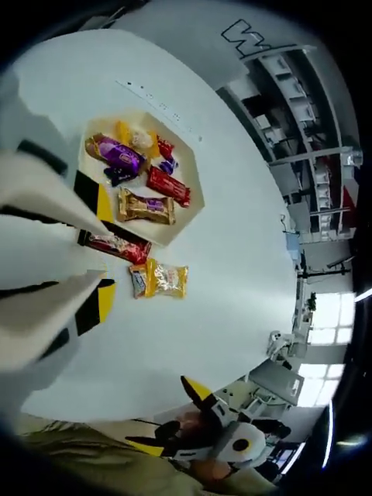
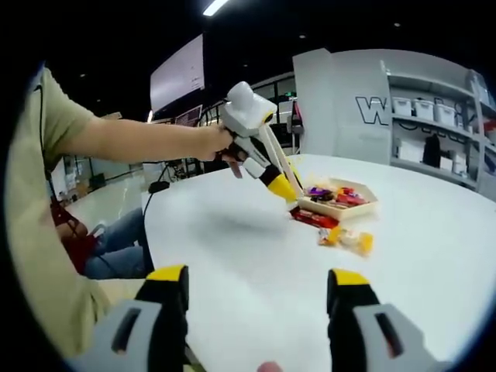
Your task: Place the target food into the container with the food tongs after gripping and lifting it, then release it inside without dropping or visibly crushing the food.
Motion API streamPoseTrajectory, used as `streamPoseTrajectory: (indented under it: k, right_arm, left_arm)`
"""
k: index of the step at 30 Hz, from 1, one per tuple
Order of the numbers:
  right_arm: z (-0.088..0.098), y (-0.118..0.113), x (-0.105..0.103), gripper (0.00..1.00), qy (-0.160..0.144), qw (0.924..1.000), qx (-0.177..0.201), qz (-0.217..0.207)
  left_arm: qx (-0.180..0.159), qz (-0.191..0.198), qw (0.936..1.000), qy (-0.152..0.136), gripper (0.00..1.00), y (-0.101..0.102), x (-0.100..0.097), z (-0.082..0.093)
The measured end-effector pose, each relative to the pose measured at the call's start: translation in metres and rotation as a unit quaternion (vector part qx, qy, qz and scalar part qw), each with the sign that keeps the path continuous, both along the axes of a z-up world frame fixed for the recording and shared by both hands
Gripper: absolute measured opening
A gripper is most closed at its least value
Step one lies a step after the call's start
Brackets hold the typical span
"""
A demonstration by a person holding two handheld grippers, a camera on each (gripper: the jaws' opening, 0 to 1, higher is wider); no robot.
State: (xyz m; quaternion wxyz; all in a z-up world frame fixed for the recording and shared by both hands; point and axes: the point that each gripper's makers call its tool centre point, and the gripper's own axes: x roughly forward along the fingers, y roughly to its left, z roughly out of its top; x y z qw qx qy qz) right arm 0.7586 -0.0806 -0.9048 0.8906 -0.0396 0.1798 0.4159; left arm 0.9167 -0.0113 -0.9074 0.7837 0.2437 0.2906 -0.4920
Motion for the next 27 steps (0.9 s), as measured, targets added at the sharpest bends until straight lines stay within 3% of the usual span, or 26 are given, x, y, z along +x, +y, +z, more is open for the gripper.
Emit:
streamPoseTrajectory:
  k: [8,12,27]
  right_arm:
    - [-0.001,-0.002,0.000,0.71,0.001,1.0000,0.001,-0.002]
    - [-0.001,-0.003,0.000,0.71,0.001,1.0000,0.001,-0.003]
    - [-0.003,-0.004,0.000,0.71,0.003,1.0000,0.001,-0.004]
  left_arm:
    - [0.020,-0.015,0.9994,-0.023,0.25,-0.010,-0.001,-0.012]
    - [0.041,-0.012,0.9981,-0.045,0.24,-0.006,0.008,-0.021]
    - [0.035,0.002,0.9986,-0.038,0.24,-0.011,0.014,-0.029]
